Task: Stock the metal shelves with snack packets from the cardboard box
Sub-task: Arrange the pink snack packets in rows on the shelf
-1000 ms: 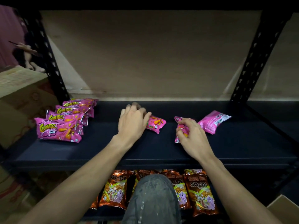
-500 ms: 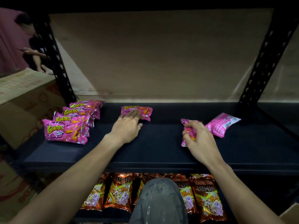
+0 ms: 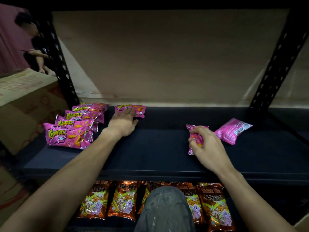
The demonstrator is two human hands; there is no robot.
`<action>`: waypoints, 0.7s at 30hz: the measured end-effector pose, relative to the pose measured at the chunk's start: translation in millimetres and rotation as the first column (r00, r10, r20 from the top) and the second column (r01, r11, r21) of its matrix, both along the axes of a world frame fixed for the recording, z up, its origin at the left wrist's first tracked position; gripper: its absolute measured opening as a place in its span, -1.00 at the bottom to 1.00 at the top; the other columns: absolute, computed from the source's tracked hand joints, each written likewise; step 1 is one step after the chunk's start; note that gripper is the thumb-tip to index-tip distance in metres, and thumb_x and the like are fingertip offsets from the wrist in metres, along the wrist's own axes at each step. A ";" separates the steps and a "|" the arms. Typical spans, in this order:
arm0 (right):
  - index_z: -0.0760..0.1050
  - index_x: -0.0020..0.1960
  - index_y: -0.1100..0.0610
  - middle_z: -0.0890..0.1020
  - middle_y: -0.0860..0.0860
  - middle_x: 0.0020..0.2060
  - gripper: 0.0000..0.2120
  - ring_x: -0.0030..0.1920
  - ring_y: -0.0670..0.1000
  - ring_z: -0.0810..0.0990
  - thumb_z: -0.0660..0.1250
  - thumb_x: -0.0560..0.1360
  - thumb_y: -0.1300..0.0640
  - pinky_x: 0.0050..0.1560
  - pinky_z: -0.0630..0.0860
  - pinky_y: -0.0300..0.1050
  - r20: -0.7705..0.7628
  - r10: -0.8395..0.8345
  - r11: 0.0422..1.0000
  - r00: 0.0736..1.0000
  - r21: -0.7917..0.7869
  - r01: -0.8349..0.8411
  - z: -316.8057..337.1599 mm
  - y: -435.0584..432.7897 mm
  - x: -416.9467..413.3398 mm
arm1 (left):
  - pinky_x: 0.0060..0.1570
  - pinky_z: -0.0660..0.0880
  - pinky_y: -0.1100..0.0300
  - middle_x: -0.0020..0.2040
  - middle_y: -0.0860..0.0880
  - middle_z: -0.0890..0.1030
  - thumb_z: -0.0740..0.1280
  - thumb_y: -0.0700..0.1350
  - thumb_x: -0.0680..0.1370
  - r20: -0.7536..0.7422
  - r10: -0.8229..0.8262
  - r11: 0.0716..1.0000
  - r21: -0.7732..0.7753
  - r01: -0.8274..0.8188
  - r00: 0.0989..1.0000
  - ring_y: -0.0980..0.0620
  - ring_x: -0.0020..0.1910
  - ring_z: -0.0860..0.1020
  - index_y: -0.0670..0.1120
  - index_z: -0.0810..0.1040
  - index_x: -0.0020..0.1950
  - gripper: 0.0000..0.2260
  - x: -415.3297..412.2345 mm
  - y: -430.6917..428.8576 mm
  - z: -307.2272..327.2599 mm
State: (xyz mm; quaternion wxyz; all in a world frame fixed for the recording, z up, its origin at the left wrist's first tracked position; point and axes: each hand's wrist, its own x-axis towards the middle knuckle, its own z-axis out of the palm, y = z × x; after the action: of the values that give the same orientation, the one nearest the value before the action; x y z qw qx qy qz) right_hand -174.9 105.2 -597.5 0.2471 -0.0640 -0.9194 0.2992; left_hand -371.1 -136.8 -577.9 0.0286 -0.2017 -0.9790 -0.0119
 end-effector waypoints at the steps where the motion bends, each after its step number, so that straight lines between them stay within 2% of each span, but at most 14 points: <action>1: 0.58 0.17 0.07 0.57 -0.11 0.12 -0.78 0.21 -0.02 0.52 0.35 0.53 0.15 0.22 0.40 -0.15 -0.002 0.021 1.000 1.000 -0.020 -0.021 1.9 -0.8 1.5 | 0.54 -0.08 0.02 0.62 -0.06 0.00 0.06 0.06 0.69 -0.001 0.004 1.000 0.001 -0.004 1.000 -0.08 0.58 0.05 -0.09 0.00 0.62 -0.45 -2.4 -0.6 -0.4; 4: 0.62 0.19 0.03 0.57 -0.16 0.19 -0.74 0.34 -0.10 0.46 0.38 0.51 0.16 0.34 0.33 -0.24 0.019 0.083 0.994 0.996 -0.069 -0.081 5.4 -3.3 3.0 | 0.54 -0.10 0.01 0.62 -0.06 0.01 0.07 0.07 0.68 -0.012 0.007 1.000 0.006 -0.007 1.000 -0.08 0.59 0.04 -0.10 0.02 0.62 -0.45 -9.2 -1.1 -1.8; 7: 0.61 0.22 0.00 0.55 -0.17 0.30 -0.71 0.47 -0.21 0.29 0.39 0.52 0.15 0.45 0.22 -0.27 0.029 0.155 0.984 0.988 -0.089 -0.152 6.9 -4.1 2.2 | 0.54 -0.10 -0.01 0.62 -0.07 0.02 0.08 0.07 0.68 -0.028 0.014 1.000 0.026 -0.013 1.000 -0.07 0.59 0.02 -0.11 0.04 0.61 -0.45 -13.5 -0.6 -3.1; 10: 0.62 0.22 -0.02 0.52 -0.19 0.31 -0.72 0.47 -0.24 0.27 0.41 0.52 0.13 0.43 0.19 -0.33 0.007 0.177 0.982 0.984 -0.074 -0.176 12.3 -1.1 7.1 | 0.55 -0.10 -0.04 0.62 -0.09 0.01 0.11 0.08 0.67 -0.048 0.016 0.996 0.093 -0.012 0.999 -0.11 0.59 -0.04 -0.12 0.04 0.61 -0.43 -9.0 2.6 -2.7; 13: 0.63 0.18 0.01 0.61 -0.12 0.17 -0.75 0.27 -0.07 0.50 0.41 0.52 0.01 0.26 0.37 -0.24 -0.026 0.047 0.999 0.999 0.023 -0.047 24.4 6.1 16.9 | 0.54 -0.08 -0.04 0.61 -0.12 0.03 0.15 0.07 0.66 -0.077 -0.024 0.980 0.194 0.039 0.997 -0.12 0.59 -0.02 -0.11 0.08 0.60 -0.43 6.6 9.6 0.3; 15: 0.61 0.15 0.04 0.61 -0.07 0.02 -0.64 0.09 -0.01 0.57 0.40 0.49 -0.18 0.12 0.51 -0.06 0.112 -0.096 0.995 0.989 0.043 0.092 32.2 12.4 23.8 | 0.54 -0.02 -0.05 0.61 -0.13 0.08 0.18 0.08 0.65 -0.096 -0.097 0.960 0.255 0.119 0.991 -0.11 0.59 0.03 -0.11 0.14 0.59 -0.44 21.1 18.0 1.0; 18: 0.57 0.02 0.11 0.63 0.00 -0.11 -0.41 -0.03 0.06 0.61 0.33 0.41 -0.42 0.01 0.56 0.00 0.437 -0.222 0.975 0.872 0.129 0.183 39.5 15.5 28.5 | 0.52 0.09 0.00 0.57 -0.15 0.20 0.22 0.10 0.63 -0.075 -0.204 0.908 0.357 0.217 0.976 -0.09 0.56 0.16 -0.11 0.32 0.51 -0.49 44.3 33.6 1.4; 21: 0.50 -0.25 0.18 0.55 0.01 -0.37 -0.44 -0.27 0.04 0.56 0.37 0.43 -0.35 -0.19 0.49 -0.06 0.492 -0.165 0.986 0.855 0.095 0.135 42.1 10.1 28.9 | 0.45 0.25 0.11 0.49 -0.09 0.39 0.26 0.09 0.62 -0.004 -0.292 0.833 0.491 0.256 0.956 -0.03 0.46 0.35 -0.09 0.44 0.44 -0.56 64.1 46.5 1.5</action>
State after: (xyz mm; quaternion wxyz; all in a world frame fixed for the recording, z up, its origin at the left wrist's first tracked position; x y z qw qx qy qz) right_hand -145.9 115.2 -555.4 0.0257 -0.2035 -0.9523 0.2258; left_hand -306.9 -90.3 -576.5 0.0414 -0.3255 -0.9056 -0.2686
